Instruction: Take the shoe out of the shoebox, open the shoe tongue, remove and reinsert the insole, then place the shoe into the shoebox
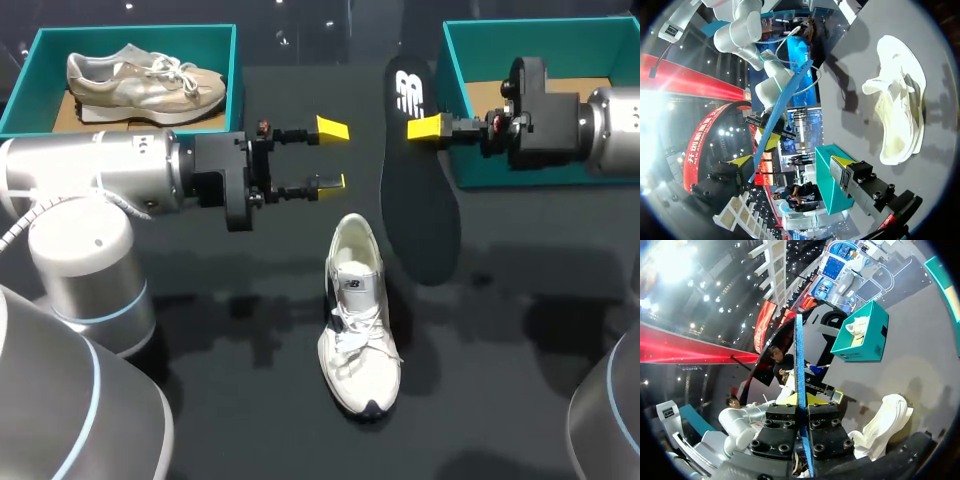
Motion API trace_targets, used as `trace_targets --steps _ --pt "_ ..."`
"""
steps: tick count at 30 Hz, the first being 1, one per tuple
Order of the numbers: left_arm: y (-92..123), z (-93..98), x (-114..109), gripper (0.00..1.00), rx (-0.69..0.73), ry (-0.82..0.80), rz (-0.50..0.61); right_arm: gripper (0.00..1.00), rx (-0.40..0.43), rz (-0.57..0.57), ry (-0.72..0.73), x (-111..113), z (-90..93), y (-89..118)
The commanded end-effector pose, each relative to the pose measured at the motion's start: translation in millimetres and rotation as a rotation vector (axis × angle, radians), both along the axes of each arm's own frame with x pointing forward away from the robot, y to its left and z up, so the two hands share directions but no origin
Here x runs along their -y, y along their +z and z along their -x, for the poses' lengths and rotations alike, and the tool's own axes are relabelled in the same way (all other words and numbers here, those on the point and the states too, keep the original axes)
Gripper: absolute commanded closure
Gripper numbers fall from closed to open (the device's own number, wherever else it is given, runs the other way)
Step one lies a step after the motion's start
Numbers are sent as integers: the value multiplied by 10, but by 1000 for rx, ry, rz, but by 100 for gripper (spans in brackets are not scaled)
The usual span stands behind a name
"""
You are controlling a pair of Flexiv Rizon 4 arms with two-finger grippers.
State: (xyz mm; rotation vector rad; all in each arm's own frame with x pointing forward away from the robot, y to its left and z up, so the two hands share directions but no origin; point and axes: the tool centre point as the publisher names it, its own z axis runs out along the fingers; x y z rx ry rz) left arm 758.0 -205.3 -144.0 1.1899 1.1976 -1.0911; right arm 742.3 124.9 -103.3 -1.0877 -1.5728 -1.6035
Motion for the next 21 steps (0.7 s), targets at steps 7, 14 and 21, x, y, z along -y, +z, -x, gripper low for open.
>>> trace_targets --steps 7,14,21 --pt "0 -7 27 0 -11 3 -7 100 -4 9 16 -124 -146 -125" --pt "-39 -15 73 0 -12 2 -11 100 -4 9 16 -124 -146 -125" --pt "-84 -33 162 0 -34 6 -14 100 -171 21 -5 -251 -321 -205"
